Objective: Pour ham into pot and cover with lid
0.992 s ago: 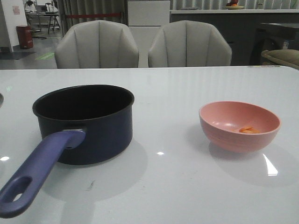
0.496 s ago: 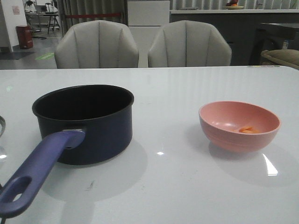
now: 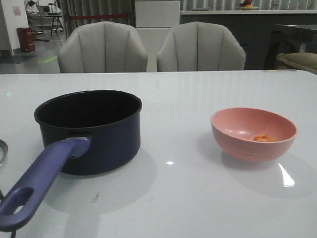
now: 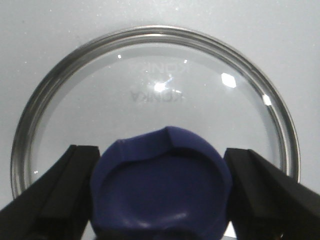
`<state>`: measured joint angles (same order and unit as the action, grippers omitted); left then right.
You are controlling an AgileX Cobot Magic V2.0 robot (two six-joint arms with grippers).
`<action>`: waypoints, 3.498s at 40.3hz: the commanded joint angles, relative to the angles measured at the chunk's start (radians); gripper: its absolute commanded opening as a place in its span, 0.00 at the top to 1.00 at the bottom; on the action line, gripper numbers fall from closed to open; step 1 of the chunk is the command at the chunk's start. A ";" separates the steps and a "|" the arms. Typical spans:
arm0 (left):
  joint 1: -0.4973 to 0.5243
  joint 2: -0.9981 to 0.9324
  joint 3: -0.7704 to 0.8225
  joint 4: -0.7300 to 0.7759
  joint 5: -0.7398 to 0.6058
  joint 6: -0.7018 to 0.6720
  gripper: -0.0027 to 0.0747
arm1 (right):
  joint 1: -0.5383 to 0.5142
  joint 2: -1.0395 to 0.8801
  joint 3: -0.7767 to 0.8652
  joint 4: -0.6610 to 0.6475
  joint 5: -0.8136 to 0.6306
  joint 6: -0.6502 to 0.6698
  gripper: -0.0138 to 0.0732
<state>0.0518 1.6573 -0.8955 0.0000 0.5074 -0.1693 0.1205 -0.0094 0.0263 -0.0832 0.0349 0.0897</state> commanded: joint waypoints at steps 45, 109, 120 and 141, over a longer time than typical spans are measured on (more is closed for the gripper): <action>-0.156 -0.822 0.111 -0.017 -0.042 0.000 0.19 | -0.002 -0.022 -0.005 -0.014 -0.091 -0.005 0.67; -0.240 -1.444 0.547 0.033 -0.351 0.000 0.19 | -0.002 0.271 -0.394 0.024 0.127 -0.005 0.67; -0.240 -1.444 0.547 0.033 -0.351 0.000 0.19 | -0.002 0.416 -0.395 0.032 0.066 -0.005 0.66; -0.240 -1.444 0.547 0.033 -0.351 0.000 0.19 | -0.002 0.998 -0.685 0.181 0.222 -0.005 0.34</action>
<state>-0.1801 0.2036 -0.3228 0.0316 0.2365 -0.1693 0.1205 0.9062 -0.5608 0.0678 0.2734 0.0897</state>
